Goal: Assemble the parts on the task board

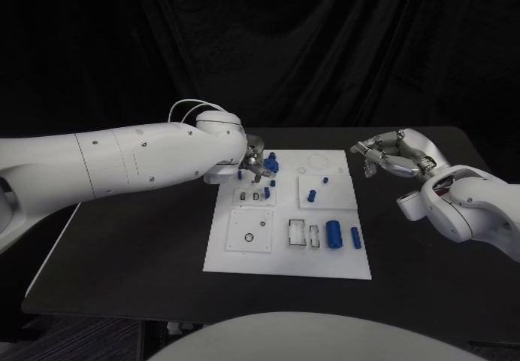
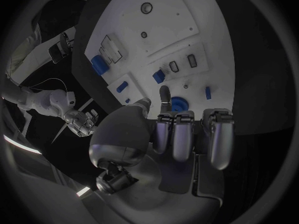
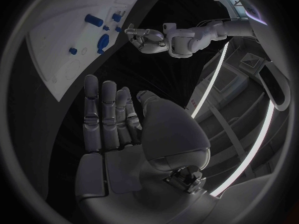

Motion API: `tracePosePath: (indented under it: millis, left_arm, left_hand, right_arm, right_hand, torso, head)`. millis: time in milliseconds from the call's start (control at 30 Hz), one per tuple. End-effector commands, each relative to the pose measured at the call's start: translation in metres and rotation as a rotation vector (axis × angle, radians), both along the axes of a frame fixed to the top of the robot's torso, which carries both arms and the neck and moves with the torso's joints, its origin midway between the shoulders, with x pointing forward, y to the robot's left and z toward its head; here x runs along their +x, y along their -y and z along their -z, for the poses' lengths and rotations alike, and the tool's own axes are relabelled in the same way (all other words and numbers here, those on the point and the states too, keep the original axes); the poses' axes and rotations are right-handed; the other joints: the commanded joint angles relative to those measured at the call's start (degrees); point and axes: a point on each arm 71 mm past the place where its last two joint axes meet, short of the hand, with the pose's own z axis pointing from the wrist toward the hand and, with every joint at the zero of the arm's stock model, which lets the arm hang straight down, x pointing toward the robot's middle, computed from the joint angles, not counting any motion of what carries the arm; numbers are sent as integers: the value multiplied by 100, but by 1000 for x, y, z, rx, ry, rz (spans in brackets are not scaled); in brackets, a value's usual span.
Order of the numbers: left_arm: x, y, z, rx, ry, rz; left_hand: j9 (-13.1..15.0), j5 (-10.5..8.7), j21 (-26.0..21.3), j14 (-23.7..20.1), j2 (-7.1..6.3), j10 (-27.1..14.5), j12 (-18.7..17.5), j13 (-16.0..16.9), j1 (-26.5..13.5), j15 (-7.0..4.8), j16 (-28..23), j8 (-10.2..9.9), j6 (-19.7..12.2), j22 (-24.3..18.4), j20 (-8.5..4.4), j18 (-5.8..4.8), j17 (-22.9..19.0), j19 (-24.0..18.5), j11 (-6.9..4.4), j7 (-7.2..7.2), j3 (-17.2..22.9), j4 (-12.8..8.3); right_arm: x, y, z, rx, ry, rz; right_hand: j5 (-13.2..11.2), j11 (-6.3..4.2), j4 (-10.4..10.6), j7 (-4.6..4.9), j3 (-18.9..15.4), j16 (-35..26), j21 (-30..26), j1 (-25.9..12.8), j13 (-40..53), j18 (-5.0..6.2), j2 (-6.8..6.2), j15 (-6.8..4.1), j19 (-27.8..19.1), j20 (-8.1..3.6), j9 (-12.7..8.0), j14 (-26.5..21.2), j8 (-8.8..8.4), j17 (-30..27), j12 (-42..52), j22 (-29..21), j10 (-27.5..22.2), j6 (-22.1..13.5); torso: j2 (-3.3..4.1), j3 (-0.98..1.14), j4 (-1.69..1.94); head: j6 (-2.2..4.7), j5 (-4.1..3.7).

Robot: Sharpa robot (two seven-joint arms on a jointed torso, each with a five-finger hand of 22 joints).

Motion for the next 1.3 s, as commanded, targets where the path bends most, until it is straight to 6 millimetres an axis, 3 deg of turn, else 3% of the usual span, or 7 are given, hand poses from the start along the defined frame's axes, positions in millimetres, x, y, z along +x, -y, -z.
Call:
tracePosePath:
  millis: [33, 200, 367, 667, 867, 1033, 1300]
  left_arm:
    - [0, 3, 4, -41, 18, 16]
    - [-1, 4, 12, -62, 17, 16]
    - [-1, 5, 17, -65, 5, 23]
    - [-1, 7, 23, -71, -1, 24]
    - [-1, 6, 26, -69, -6, 19]
    - [-1, 4, 28, -67, -9, 16]
    - [-1, 3, 30, -56, -19, 11]
  left_hand:
    - [-14, 15, -31, 595, 28, 604, 20, 1507, 34, -7, 15, -65, 54, 647, -19, 32, 1508, 90, 7, 8, -17, -3]
    - [-14, 15, -31, 595, 28, 604, 20, 1507, 34, -7, 15, -65, 54, 647, -19, 32, 1508, 90, 7, 8, -17, -3]
    - [-27, 27, -35, 595, 30, 604, 20, 1507, 50, -3, 15, -131, 67, 646, -15, 32, 1508, 90, 10, 12, -12, -11]
    - [-53, 39, -34, 595, 43, 604, 20, 1507, 58, 2, 15, -217, 124, 660, -9, 29, 1508, 100, 15, 15, -8, -11]
    - [-56, 46, -33, 595, 44, 604, 20, 1507, 62, 2, 15, -240, 163, 665, -8, 28, 1508, 104, 13, 12, -7, -14]
    - [-59, -40, -38, 595, 37, 604, 20, 1507, -26, 1, 15, -342, 256, 669, -8, 28, 1508, 110, 12, 11, -69, 53]
    - [-57, -93, -43, 595, 29, 604, 20, 1507, -80, 2, 15, -398, 287, 666, -8, 29, 1508, 108, 14, 13, -115, 79]
  right_arm:
    - [-1, -2, 2, -40, 2, -23]
    - [-2, -3, 3, -45, -2, -28]
    - [-2, -2, 4, -48, -10, -30]
    - [-2, -5, 5, -48, -18, -39]
    - [-2, -6, 6, -48, -21, -44]
    - [-2, -6, 6, -49, -22, -43]
    - [-1, -7, 7, -48, -19, -43]
  right_hand:
    - [15, 15, -16, -17, -24, 23, -27, 65, -14, 108, 7, -4, 45, -11, -3, 45, 28, -15, 20, -6, 36, -26]
    - [18, 13, -17, -19, -20, 30, -30, 79, -20, 108, 10, -5, 50, -13, -2, 52, 33, -15, 20, -8, 38, -22]
    - [28, 6, -18, -29, -13, 43, -41, 128, -43, 108, 16, -11, 68, -18, 5, 67, 58, -29, 22, -14, 49, 1]
    - [32, 4, -18, -32, -12, 38, -44, 138, -49, 108, 15, -13, 73, -20, 7, 65, 64, -41, 23, -16, 51, 6]
    - [36, 3, -18, -32, -13, 33, -46, 145, -53, 108, 12, -14, 75, -21, 7, 62, 65, -50, 22, -17, 50, 4]
    - [38, 3, -18, -32, -13, 41, -48, 149, -56, 108, 11, -14, 76, -21, 6, 67, 66, -45, 21, -17, 50, 3]
    - [46, 4, -17, -29, -14, -14, -55, 163, -66, 106, 5, -14, 78, -22, 5, 26, 65, -107, 16, -21, 43, -7]
  torso:
    - [-1, 5, -5]
    - [2, -2, 0]
    - [15, -7, -20]
    - [15, -4, 0]
    - [12, -6, -14]
    - [6, -12, 7]
    - [11, -5, -10]
  head:
    - [1, 28]
    - [1, 37]
    - [1, 45]
    - [1, 51]
    - [1, 70]
    - [1, 43]
    - [1, 55]
